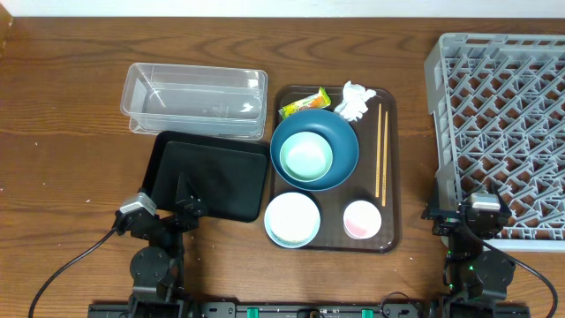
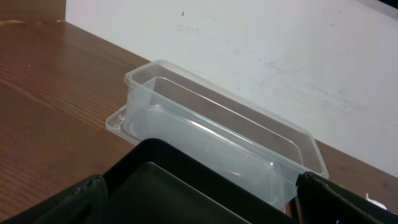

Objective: Sort waste into correct bins and load items into the dishwasher rack
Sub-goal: 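Raise both grippers from rest toward the brown tray, then reach the left gripper to the pink cup and grasp it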

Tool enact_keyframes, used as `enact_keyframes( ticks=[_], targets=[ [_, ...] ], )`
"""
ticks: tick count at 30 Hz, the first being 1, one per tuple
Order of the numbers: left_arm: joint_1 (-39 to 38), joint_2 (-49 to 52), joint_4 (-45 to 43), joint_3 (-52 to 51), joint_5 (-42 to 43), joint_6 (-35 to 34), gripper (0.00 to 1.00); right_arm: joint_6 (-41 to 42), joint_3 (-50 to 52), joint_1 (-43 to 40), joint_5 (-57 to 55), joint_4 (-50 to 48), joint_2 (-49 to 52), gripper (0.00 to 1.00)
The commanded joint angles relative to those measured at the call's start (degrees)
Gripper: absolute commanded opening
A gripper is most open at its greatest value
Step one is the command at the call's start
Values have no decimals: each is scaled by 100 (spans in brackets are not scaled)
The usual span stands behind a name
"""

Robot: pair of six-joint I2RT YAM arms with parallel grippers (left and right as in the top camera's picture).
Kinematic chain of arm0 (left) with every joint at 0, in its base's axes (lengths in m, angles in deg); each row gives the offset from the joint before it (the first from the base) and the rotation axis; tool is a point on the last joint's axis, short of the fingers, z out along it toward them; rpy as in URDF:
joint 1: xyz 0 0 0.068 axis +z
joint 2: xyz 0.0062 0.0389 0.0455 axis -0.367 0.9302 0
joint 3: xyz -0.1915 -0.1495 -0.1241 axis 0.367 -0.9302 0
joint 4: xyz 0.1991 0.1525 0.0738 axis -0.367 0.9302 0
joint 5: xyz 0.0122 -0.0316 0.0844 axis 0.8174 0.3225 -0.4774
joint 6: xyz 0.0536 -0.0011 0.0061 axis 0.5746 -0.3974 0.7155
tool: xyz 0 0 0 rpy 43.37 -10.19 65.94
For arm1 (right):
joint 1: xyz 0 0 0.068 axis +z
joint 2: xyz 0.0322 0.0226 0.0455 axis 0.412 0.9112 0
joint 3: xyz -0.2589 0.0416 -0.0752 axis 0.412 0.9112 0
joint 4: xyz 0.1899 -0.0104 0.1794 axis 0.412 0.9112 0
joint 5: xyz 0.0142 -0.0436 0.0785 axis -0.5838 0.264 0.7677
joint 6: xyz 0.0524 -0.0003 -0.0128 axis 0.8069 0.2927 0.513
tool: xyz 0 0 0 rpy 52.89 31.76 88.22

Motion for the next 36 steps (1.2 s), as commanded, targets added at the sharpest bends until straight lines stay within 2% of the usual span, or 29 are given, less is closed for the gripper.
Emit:
enact_keyframes(
  ticks=[1, 8, 11, 18, 20, 25, 29, 33, 36],
  targets=[
    [35, -35, 70, -181, -11, -28, 99, -55, 9, 2, 2, 15, -31, 99],
    [35, -35, 70, -181, -11, -28, 99, -55, 11, 4, 2, 15, -31, 99],
    [35, -35, -116, -181, -284, -17, 99, -7, 9, 4, 68, 13, -31, 99],
    [35, -35, -581, -181, -70, -258, 99, 2686, 11, 4, 1611, -116, 11, 99],
    [35, -35, -776, -181, 262, -380, 99, 2924, 9, 4, 2065, -142, 24, 99],
    [35, -17, -1045, -26, 1108, -376, 99, 2994, -332, 4, 3195, -35, 31, 99],
    [35, 317, -938, 446, 1921, -378, 99, 2870, -1047, 4, 3191, 745, 164, 99],
    [35, 1311, -138, 1469, 2516, -378, 99, 2437, -2011, 4, 3073, 1790, 728, 99],
    [35, 2389, 892, 2555, 2787, -374, 99, 2127, -2848, 4, 2765, 2706, 1443, 99]
  ],
)
